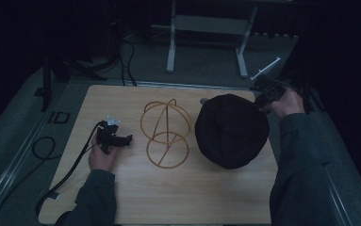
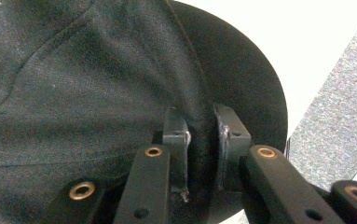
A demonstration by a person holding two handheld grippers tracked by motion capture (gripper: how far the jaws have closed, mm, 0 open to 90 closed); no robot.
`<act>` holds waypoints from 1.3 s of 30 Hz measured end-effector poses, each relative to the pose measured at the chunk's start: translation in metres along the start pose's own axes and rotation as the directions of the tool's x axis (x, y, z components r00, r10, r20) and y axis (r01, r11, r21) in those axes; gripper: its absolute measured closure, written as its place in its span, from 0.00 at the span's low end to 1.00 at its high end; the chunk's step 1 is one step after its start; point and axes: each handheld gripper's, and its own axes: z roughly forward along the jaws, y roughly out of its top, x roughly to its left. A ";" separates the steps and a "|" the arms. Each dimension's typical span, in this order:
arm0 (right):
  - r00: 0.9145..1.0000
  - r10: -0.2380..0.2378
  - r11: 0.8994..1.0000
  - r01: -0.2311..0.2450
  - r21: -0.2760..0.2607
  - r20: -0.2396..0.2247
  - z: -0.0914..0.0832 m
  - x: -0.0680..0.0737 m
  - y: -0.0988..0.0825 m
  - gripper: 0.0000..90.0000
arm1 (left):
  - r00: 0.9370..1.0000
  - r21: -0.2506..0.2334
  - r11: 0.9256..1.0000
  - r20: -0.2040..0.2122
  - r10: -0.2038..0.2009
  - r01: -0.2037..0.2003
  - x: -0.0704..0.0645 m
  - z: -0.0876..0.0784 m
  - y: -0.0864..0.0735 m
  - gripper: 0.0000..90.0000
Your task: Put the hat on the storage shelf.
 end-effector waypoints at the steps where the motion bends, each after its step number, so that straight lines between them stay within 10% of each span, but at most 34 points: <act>1: 1.000 0.000 1.000 0.000 0.000 0.000 0.000 0.000 0.000 0.86 | 1.000 0.000 1.000 0.000 0.000 0.000 0.000 0.000 0.000 0.10; 39: 0.998 -0.026 0.999 0.023 -0.041 -0.059 -0.032 0.004 0.005 0.86 | 1.000 -0.002 1.000 0.000 0.000 0.000 0.000 0.000 0.000 0.10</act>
